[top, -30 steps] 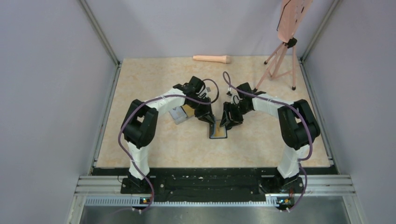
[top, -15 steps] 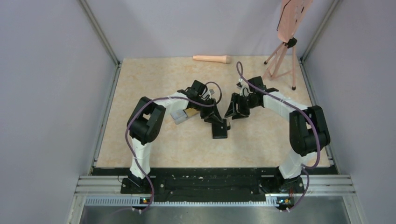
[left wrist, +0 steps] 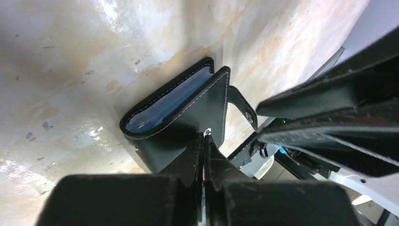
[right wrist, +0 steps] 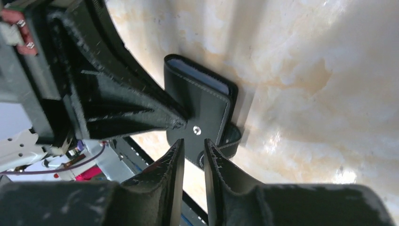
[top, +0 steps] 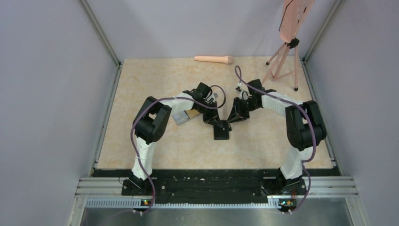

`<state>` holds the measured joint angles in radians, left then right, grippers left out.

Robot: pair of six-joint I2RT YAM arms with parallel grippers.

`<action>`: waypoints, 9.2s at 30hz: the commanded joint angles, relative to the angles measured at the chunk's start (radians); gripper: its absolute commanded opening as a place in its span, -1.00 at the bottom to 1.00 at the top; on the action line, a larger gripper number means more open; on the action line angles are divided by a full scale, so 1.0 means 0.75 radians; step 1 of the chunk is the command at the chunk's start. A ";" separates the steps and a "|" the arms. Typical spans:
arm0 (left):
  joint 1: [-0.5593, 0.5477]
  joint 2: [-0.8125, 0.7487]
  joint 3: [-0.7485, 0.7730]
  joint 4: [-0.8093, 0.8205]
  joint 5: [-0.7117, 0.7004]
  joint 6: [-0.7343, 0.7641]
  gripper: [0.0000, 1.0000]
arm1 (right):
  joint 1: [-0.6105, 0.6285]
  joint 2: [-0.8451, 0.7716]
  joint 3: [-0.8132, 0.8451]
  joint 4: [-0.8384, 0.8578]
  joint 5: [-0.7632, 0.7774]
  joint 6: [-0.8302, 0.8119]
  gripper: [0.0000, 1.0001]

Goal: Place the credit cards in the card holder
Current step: Close the card holder at the center of the board.

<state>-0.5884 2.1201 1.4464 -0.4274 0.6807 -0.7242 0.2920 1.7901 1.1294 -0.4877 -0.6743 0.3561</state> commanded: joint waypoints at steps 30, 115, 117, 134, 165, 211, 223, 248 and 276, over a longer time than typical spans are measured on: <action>-0.051 -0.022 0.109 0.131 0.079 -0.048 -0.38 | -0.003 0.253 0.085 0.096 -0.017 0.034 -1.00; -0.106 0.027 0.288 -0.321 -0.211 0.160 -1.00 | -0.003 0.221 0.103 0.074 -0.021 0.026 -1.00; -0.103 0.029 0.282 -0.324 -0.219 0.160 -1.00 | -0.003 0.216 0.104 0.074 -0.022 0.026 -1.00; -0.094 0.013 0.253 -0.329 -0.260 0.166 -1.00 | -0.003 0.206 0.093 0.072 -0.026 0.023 -1.00; -0.092 -0.051 0.186 -0.307 -0.275 0.163 -1.00 | -0.003 0.086 0.085 0.133 -0.105 0.049 -0.99; -0.091 -0.043 0.146 -0.293 -0.268 0.150 -1.00 | 0.123 0.135 0.048 -0.021 -0.006 -0.087 -1.00; -0.103 -0.026 0.124 -0.281 -0.238 0.150 -1.00 | 0.135 0.150 0.036 -0.055 0.066 -0.093 -1.00; -0.103 -0.177 -0.009 -0.107 -0.276 0.090 -0.72 | 0.230 0.209 0.021 -0.124 0.275 -0.101 -1.00; -0.148 -0.019 0.105 -0.309 -0.362 0.177 -0.64 | 0.232 0.253 0.055 -0.137 0.254 -0.109 -1.00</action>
<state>-0.6758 2.0819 1.5024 -0.6319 0.4362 -0.6197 0.4339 1.9106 1.1858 -0.5720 -0.5861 0.3073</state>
